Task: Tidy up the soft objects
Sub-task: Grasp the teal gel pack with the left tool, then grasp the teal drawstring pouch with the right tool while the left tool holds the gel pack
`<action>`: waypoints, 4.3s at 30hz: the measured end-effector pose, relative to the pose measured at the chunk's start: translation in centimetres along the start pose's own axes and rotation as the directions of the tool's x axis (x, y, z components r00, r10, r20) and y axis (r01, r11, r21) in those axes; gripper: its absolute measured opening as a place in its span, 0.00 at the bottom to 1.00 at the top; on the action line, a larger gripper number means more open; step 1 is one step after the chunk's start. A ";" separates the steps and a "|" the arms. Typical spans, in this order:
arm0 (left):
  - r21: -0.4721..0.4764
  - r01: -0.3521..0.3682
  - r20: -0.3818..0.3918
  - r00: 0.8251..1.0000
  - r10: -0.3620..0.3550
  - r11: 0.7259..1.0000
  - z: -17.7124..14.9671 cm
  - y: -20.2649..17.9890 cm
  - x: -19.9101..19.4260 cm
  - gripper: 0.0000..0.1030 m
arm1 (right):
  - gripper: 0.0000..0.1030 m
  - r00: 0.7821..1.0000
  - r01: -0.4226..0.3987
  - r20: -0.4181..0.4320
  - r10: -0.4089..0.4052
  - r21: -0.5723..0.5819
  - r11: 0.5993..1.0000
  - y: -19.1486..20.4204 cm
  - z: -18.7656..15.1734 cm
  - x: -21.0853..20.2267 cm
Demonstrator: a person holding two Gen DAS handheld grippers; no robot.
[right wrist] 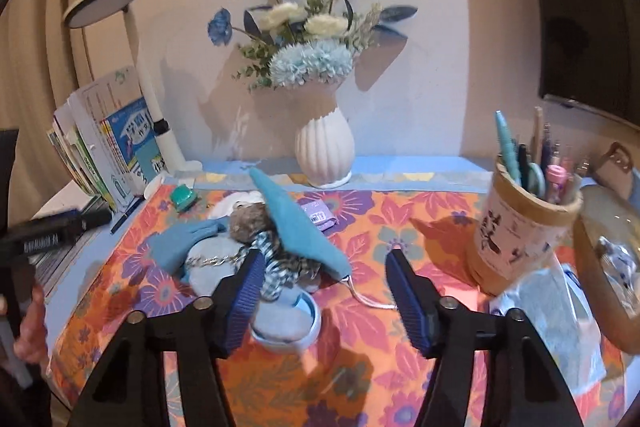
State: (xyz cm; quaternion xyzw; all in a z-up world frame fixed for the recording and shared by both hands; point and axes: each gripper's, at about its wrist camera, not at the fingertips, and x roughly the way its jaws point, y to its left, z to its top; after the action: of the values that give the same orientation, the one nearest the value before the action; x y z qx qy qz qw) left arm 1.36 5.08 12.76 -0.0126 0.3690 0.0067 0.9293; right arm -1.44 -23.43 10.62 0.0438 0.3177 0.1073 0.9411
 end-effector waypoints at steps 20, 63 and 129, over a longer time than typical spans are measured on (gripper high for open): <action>-0.262 -0.041 -0.222 0.975 -0.019 0.964 4.5 3.8 21.6 0.42 | 0.05 0.989 -0.114 -0.092 0.116 0.028 0.993 -0.5 1.7 7.6; -0.081 0.118 0.002 0.993 -0.119 0.990 -9.0 -2.5 5.3 0.41 | 1.00 0.935 0.000 -0.354 0.000 0.002 1.000 -3.7 -5.1 5.3; -0.044 0.263 0.128 0.958 -0.255 0.964 -5.8 -5.8 -2.9 0.41 | 0.24 0.985 -0.173 0.013 0.173 0.129 0.976 -4.0 -3.7 -5.8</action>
State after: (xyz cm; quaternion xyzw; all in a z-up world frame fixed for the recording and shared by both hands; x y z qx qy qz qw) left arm -4.57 -0.94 10.61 -0.0884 0.3067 -0.1032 0.9421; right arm -7.48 -28.58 10.52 0.1327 0.3181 0.1677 0.9236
